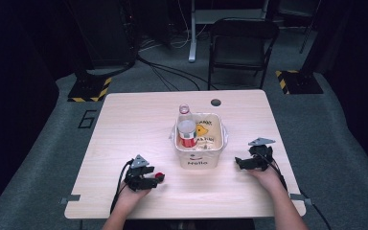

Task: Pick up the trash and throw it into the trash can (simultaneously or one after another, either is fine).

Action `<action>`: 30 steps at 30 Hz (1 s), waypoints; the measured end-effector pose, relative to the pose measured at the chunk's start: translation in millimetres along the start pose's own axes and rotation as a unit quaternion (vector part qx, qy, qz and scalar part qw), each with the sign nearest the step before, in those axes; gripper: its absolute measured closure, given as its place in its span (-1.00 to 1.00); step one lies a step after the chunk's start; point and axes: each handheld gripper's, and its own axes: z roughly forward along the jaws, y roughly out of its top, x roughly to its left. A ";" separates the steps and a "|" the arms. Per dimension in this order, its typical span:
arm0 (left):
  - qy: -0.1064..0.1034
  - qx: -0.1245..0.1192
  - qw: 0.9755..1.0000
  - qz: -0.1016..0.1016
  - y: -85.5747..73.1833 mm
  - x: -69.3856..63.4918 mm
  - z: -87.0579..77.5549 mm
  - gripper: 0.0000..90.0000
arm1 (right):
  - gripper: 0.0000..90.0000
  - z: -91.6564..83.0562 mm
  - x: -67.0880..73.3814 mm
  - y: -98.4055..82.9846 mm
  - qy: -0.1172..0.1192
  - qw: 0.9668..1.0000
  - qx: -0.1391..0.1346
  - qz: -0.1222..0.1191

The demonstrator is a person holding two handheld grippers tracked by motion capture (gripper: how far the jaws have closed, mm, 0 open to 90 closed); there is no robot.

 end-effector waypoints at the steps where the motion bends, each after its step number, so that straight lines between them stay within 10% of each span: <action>1: 0.003 -0.002 1.000 -0.003 -0.2 -0.4 1.0 -0.14 | -1.00 0.0 0.0 0.0 0.000 1.000 0.000 0.000; 22: 0.007 0.004 1.000 -0.012 -5.8 -2.8 8.9 0.03 | -1.00 0.1 0.0 0.1 0.000 1.000 0.000 0.001; 30: 0.018 0.006 1.000 0.016 -5.9 -5.0 8.9 0.27 | -1.00 0.1 -0.1 0.2 0.000 1.000 0.000 0.001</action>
